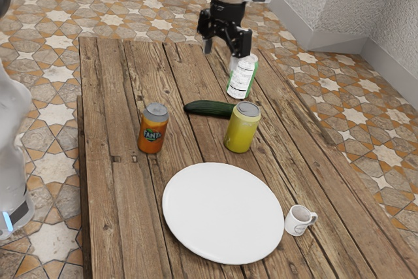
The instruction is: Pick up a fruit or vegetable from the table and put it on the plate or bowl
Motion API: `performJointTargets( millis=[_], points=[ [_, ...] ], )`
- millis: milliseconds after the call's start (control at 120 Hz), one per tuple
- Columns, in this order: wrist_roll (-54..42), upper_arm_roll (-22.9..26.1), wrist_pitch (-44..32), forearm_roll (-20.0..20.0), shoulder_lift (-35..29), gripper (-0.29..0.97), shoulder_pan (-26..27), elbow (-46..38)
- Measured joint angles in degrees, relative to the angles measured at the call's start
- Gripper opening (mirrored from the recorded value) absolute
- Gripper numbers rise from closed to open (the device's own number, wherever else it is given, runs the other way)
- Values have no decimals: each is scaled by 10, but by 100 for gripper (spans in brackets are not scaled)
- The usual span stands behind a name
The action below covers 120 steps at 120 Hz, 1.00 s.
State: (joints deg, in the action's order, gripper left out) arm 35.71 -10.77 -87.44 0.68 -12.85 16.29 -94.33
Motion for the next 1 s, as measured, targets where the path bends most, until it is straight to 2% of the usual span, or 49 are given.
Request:
performJointTargets(
  millis=[258,467,508,608,683,750,875,942,1000],
  points=[
    [332,1,9,21,38,68,7,21],
    [513,7,13,30,40,68,13,25],
    [526,7,15,17,39,68,30,26],
    [483,4,18,-50,32,68,95,27],
    [403,1,19,-100,36,68,102,53],
    [329,-20,19,-123,44,68,94,66],
    [196,-75,20,-127,69,68,79,72],
    [122,-121,20,-105,85,68,84,71],
    [55,-140,16,-89,93,68,66,68]
  ],
)
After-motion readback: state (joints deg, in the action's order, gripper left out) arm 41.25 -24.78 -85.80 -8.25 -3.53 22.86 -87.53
